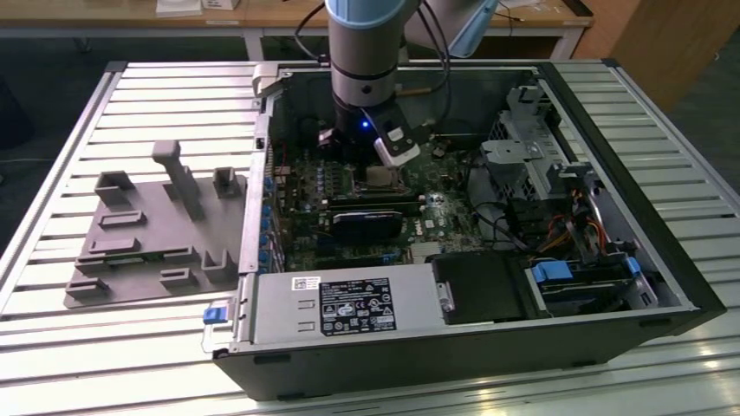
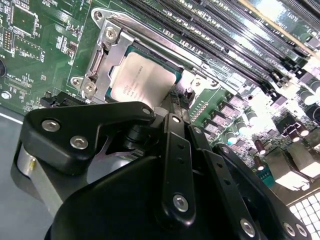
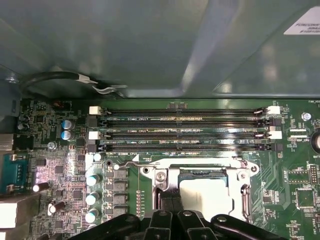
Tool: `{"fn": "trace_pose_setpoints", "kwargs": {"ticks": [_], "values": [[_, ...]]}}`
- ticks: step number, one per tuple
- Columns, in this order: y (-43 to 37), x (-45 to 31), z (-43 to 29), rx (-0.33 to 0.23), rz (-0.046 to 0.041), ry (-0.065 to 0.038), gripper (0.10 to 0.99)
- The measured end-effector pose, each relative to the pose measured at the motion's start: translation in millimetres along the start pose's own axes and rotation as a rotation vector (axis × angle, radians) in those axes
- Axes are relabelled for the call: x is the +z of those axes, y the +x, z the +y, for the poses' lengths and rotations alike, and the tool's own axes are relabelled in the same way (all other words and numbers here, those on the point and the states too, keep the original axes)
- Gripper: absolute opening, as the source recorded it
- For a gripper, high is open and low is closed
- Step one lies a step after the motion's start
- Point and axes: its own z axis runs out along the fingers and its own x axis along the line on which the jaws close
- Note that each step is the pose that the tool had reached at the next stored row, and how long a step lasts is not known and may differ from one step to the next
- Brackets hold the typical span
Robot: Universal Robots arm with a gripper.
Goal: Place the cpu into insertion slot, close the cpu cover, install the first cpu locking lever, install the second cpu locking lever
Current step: 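Close the cpu cover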
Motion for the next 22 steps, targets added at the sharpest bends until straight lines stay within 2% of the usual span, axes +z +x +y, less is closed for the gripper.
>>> {"fn": "trace_pose_setpoints", "kwargs": {"ticks": [6,8,14,22], "values": [[-0.3,-11.5,1.7,0.0,-0.0002,0.0,0.102],[-0.8,-13.2,1.9,0.001,-0.0003,0.001,0.102],[-5.5,-14.0,2.2,0.008,-0.0016,0.008,0.102],[-19.9,-13.6,2.6,0.013,-0.0022,0.011,0.102]]}}
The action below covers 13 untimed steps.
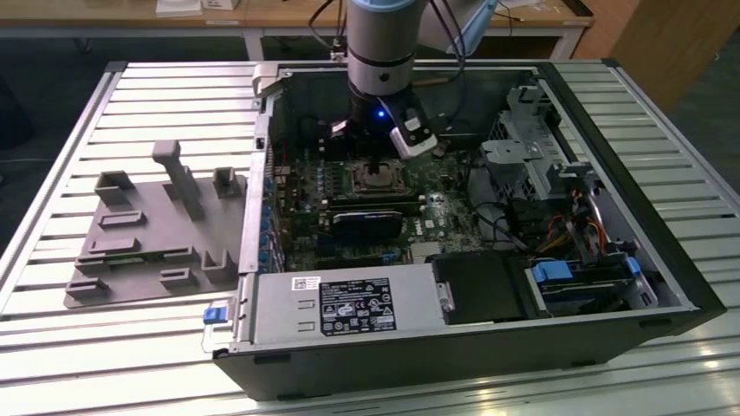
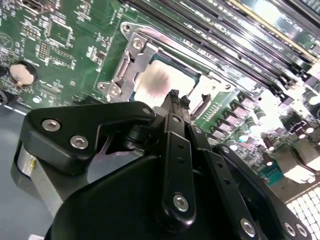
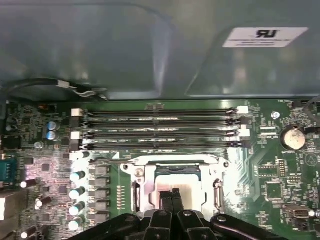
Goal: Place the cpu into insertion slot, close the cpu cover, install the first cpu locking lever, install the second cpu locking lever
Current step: 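Close the cpu cover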
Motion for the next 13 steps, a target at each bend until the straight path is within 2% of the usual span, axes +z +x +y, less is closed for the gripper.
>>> {"fn": "trace_pose_setpoints", "kwargs": {"ticks": [5,7,9,13], "values": [[-6.9,0.2,0.3,0.0,-0.0003,0.005,0.102],[-7.6,0.3,0.4,0.0,-0.0008,0.017,0.102],[-7.7,-0.6,0.4,0.0,-0.0009,0.024,0.102],[-7.8,-7.8,1.4,0.0,-0.0011,0.025,0.102]]}}
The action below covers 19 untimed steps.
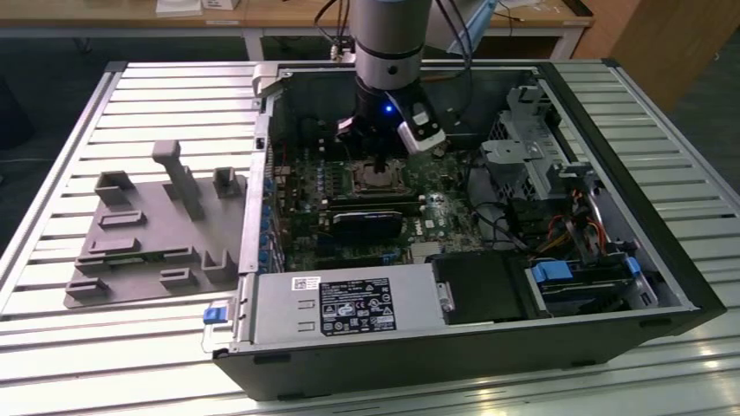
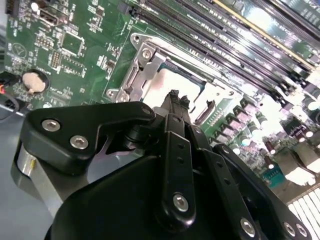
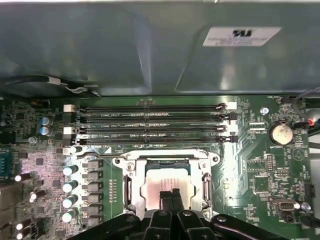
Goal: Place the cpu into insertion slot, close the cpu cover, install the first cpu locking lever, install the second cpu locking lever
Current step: 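Close the cpu cover, then install the first cpu locking lever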
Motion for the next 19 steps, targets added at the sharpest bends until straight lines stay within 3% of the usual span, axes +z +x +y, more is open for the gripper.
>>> {"fn": "trace_pose_setpoints", "kwargs": {"ticks": [7,19], "values": [[-0.4,-14.9,1.5,0.002,-0.0003,0.0,0.102],[-0.4,-16.2,1.7,0.003,-0.0003,0.0,0.102]]}}
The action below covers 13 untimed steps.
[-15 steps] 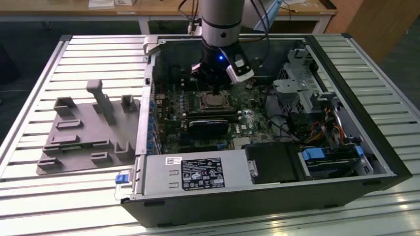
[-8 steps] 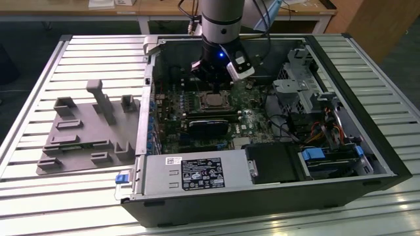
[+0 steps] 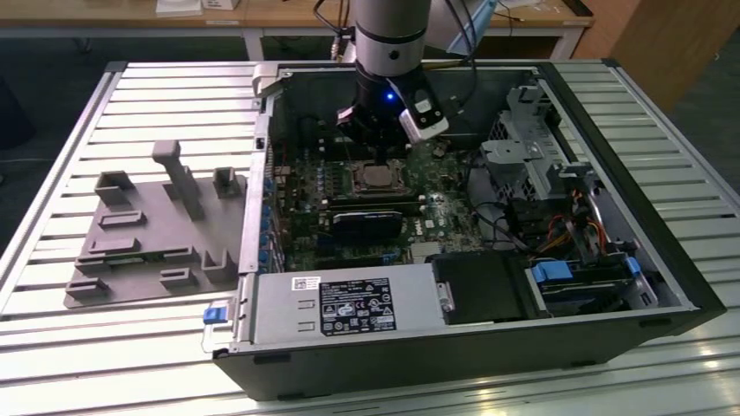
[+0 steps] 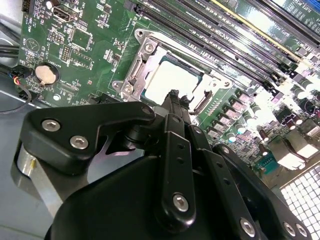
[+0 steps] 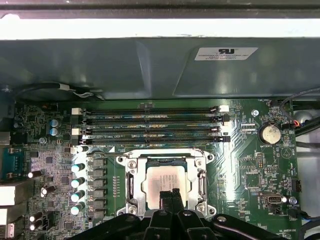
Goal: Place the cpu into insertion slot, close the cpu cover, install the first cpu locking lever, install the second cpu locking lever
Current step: 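Install the first cpu locking lever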
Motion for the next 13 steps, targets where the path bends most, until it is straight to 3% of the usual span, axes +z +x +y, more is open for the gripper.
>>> {"fn": "trace_pose_setpoints", "kwargs": {"ticks": [5,13], "values": [[2.8,-0.2,-0.2,0.0,0.0001,0.0,0.102],[22.0,-0.8,-1.0,0.0,-0.0026,0.0,0.102]]}}
